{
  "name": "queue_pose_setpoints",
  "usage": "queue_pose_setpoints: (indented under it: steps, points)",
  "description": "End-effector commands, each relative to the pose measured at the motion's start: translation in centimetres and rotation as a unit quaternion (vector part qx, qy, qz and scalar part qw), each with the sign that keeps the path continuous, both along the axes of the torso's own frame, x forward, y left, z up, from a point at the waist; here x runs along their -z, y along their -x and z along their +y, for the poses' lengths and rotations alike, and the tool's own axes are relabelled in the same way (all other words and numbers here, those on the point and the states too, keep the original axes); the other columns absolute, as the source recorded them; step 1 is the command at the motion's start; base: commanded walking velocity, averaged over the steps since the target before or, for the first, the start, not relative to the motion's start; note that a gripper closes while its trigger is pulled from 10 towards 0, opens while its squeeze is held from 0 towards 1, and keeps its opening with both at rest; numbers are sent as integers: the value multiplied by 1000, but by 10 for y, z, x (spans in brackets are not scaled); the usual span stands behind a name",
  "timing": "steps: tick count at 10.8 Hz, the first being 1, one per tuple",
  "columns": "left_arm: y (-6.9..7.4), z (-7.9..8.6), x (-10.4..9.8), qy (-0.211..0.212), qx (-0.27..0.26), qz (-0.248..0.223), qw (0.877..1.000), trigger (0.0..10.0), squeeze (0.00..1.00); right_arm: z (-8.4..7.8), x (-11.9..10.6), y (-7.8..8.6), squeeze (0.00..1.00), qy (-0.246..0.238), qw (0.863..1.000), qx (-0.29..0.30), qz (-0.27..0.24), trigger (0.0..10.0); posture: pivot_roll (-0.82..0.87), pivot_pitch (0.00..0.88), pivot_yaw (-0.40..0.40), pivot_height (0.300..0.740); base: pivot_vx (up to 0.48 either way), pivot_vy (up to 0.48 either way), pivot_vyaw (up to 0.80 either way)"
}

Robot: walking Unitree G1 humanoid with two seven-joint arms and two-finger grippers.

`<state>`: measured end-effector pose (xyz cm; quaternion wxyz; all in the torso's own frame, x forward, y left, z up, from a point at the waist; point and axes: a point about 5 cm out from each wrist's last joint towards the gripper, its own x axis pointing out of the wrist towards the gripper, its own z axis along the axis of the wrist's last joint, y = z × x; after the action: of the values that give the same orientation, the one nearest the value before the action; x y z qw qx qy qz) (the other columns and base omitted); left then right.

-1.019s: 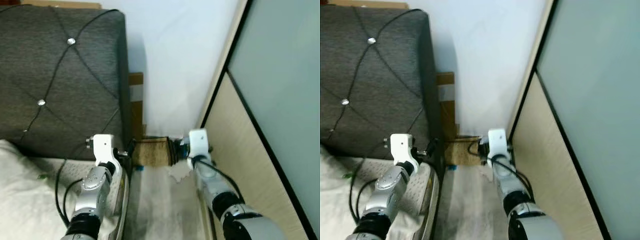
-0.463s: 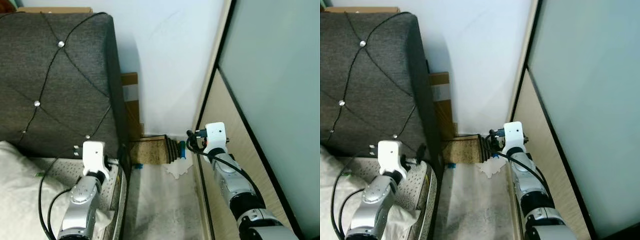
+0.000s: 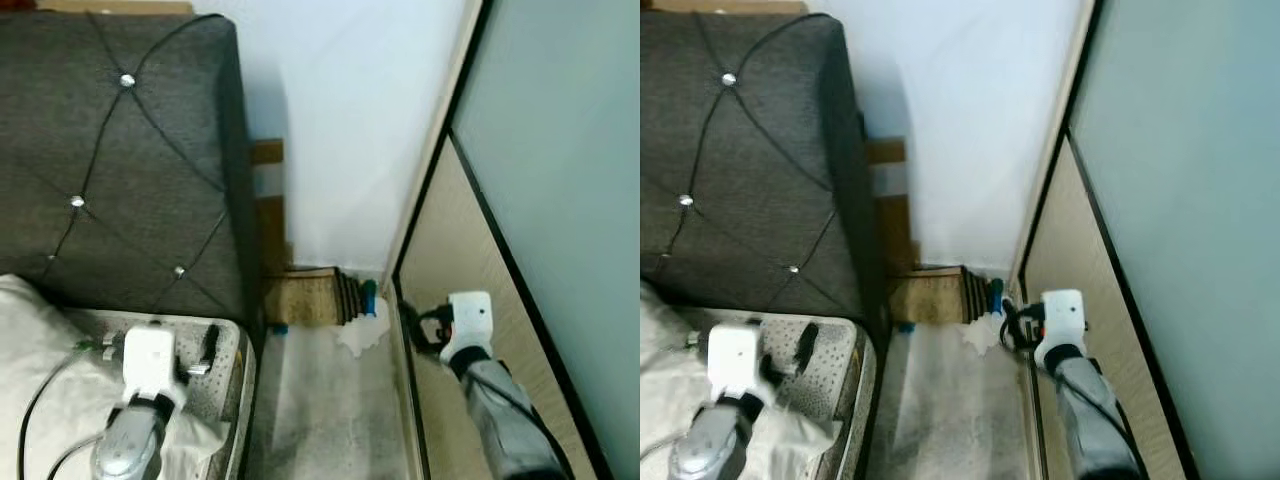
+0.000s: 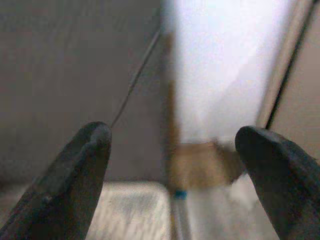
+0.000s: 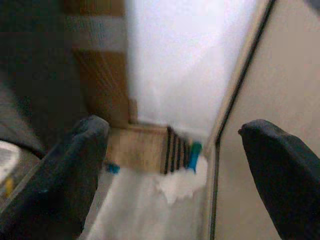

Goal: Clean up the room

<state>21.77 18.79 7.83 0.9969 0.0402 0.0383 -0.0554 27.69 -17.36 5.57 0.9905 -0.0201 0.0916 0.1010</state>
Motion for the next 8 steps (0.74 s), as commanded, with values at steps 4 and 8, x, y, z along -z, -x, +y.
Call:
queue_pose_setpoints:
  steps: [4, 8]
  points:
    - [7, -1, -2, -1, 5, 4, 1000, 10000, 0, 0, -19, 2, 0, 11, 1000, -7, -3, 10000, -32, 0, -62, 740, 0, 0, 0]
    - [7, -9, -1, 16, 4, 11, 1000, 10000, 0, 7, -23, 8, 0, 28, 999, -33, 2, 10000, -41, 0, -67, 740, 0, 0, 200]
